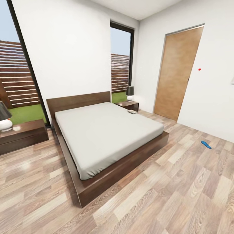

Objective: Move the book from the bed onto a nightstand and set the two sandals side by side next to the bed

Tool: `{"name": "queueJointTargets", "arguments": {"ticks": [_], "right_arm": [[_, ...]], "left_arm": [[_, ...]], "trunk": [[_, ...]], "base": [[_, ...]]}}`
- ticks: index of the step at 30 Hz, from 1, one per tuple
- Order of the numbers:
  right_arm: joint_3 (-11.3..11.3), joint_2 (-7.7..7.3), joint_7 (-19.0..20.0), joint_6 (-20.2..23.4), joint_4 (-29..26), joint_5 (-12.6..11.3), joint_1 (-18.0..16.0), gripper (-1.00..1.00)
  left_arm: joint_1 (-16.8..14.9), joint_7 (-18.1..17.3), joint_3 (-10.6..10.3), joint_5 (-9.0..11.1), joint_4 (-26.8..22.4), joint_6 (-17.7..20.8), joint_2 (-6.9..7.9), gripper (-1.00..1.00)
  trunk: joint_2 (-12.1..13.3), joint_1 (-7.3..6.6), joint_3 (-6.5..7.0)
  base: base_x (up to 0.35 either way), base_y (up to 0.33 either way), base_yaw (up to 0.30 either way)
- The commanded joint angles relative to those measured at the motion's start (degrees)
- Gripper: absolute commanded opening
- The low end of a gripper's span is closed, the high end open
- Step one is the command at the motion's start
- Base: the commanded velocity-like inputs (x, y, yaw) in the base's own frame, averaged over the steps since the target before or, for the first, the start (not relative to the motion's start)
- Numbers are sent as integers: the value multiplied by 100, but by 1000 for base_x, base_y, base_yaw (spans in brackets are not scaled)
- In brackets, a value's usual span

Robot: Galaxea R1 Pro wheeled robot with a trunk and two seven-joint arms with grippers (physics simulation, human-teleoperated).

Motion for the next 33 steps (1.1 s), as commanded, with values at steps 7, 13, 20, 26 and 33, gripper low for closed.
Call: {"name": "queueJointTargets", "arguments": {"ticks": [7,13,20,26,33], "right_arm": [[-17,-391,2123,-105,-3,-959,-1,100],[-14,-482,2465,-123,40,-1257,-1,100],[-19,-484,2483,-85,41,-1274,-1,100],[-20,-482,2479,-74,41,-1275,-1,100],[-20,-485,2467,-84,41,-1275,-1,100]], "left_arm": [[-3,-17,-9,1,-18,-13,-8,100],[-3,-11,-9,-7,-54,-11,-11,100],[-11,0,-9,1,-744,34,-41,100],[-12,-8,11,42,-914,4,-62,100],[-12,-2,2,45,-915,-3,-70,100]], "trunk": [[-2,1,-5],[-2,1,-5],[-2,1,0],[-2,1,14],[-2,1,31]], "base": [[19,0,0],[0,0,0],[0,0,-59],[0,0,-257],[0,0,-281]]}}
